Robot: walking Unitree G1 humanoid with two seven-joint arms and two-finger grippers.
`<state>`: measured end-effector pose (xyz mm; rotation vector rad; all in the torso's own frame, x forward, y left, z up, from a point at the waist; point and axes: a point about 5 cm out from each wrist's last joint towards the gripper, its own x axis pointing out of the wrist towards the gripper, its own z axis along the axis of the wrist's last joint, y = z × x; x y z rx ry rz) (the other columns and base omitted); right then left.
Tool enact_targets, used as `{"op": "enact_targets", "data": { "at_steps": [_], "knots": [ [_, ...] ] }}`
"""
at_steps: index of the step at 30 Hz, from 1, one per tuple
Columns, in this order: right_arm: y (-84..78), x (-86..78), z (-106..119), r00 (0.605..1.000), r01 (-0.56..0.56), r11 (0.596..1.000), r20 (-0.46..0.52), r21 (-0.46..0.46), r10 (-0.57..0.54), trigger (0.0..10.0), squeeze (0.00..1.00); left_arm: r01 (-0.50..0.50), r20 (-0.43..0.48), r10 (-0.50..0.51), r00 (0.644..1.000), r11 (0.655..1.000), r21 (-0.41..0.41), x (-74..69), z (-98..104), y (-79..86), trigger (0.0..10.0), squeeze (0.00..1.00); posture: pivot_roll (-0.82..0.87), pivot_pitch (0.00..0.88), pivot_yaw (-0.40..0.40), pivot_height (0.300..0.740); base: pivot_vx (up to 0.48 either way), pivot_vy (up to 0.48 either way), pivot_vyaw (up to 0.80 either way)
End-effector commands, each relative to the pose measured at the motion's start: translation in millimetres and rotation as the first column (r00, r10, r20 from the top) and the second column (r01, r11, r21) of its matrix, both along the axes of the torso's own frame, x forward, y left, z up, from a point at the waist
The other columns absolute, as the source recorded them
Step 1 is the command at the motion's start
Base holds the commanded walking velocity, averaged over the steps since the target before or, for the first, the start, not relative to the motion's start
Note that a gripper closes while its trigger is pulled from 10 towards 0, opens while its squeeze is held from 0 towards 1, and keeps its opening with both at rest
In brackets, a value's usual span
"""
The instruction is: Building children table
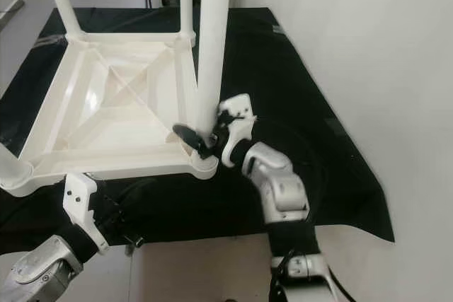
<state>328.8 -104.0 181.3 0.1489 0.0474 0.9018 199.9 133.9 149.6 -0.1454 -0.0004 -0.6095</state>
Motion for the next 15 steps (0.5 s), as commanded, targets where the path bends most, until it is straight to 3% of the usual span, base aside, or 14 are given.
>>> {"op": "enact_targets", "data": {
  "at_steps": [1,3,5,6,7,15],
  "knots": [
    [-3.3,-0.2,-3,0.997,-0.081,0.997,-0.009,0.008,0.082,10.0,0.00,0.004,-0.017,-0.004,1.000,1.000,0.000,-1.3,-4,-2.2,10.0,0.00,0.08,0.086,-0.084,0.740,0.000,0.000,0.00],
    [-12.1,6.1,0,0.985,-0.170,0.985,0.013,-0.042,0.171,10.0,0.00,0.007,-0.019,-0.007,1.000,1.000,-0.002,-2.3,-4,-3.6,10.0,0.00,0.09,0.088,-0.087,0.740,0.000,0.000,0.00],
    [-14.8,8.4,1,0.981,-0.192,0.980,0.018,-0.061,0.193,10.0,0.00,0.008,-0.019,-0.008,1.000,1.000,-0.003,-2.6,-4,-4.0,10.0,0.00,0.09,0.088,-0.087,0.740,0.000,0.000,0.00],
    [-16.8,10.9,3,0.976,-0.212,0.975,0.025,-0.067,0.214,3.9,0.00,0.008,-0.020,-0.008,1.000,1.000,-0.003,-3.0,-4,-4.4,10.0,0.00,0.09,0.089,-0.087,0.740,0.000,0.000,0.00],
    [-18.2,13.1,5,0.973,-0.226,0.972,0.028,-0.068,0.228,0.0,0.00,0.008,-0.020,-0.008,1.000,1.000,-0.004,-3.6,-4,-4.5,10.0,0.00,0.09,0.092,-0.086,0.740,0.000,0.000,0.00],
    [-24.7,19.6,7,0.968,-0.244,0.966,0.041,-0.081,0.248,0.0,0.00,0.009,-0.025,-0.009,1.000,1.000,-0.003,-6.4,-4,-3.8,10.0,0.00,0.10,0.099,-0.078,0.740,0.000,0.000,0.00]
  ]
}}
